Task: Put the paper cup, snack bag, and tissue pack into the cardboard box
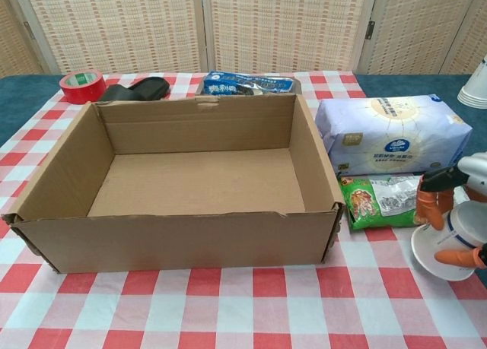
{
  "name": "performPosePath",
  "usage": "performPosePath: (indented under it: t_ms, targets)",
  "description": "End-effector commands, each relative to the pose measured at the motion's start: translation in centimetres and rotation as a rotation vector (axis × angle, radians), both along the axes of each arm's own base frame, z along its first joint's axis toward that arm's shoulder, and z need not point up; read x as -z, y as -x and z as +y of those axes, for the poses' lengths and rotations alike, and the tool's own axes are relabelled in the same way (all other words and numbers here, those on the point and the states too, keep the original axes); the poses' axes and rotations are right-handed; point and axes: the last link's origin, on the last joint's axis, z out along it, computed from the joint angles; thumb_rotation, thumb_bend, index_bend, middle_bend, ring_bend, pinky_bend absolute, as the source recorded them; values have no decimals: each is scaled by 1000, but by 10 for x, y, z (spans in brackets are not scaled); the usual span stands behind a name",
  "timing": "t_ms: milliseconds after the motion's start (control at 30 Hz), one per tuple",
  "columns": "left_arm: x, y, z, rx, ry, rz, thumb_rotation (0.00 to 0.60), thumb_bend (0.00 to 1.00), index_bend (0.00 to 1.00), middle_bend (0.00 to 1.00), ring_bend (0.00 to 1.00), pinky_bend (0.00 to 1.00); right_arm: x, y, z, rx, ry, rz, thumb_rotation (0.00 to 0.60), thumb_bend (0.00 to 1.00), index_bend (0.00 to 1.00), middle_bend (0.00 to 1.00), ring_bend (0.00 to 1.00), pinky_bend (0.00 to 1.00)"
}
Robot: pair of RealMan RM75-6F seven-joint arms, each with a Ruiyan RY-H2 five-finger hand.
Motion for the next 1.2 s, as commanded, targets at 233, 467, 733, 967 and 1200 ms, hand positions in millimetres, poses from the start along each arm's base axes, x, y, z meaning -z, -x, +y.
performPosePath:
  t_ms: [233, 467, 733, 967, 1200]
  targets:
    - [2, -1, 0, 0, 3, 7, 600, 182, 0, 0, 0, 80, -36, -15, -9, -47, 98, -13, 600, 176, 787, 470, 502, 723]
    - [2, -1, 0, 0, 4, 8, 600, 182, 0, 0, 0, 80, -74, -56, -23, -153, 218, -25, 600, 176, 805, 474, 515, 736]
    - [2, -1, -1, -3, 6, 10, 600, 183, 0, 0, 0, 80, -88, -131, -48, -298, 259, -79, 600, 176, 808, 480, 523, 742]
    - [2, -1, 0, -6, 7, 10, 600, 182, 0, 0, 0, 79, -59, -178, -76, -339, 195, -132, 600, 176, 808, 481, 524, 743]
    - [3, 0, 0, -10, 8, 14, 600, 181, 0, 0, 0, 80, -25, -206, -102, -347, 99, -230, 600, 176, 808, 481, 536, 753]
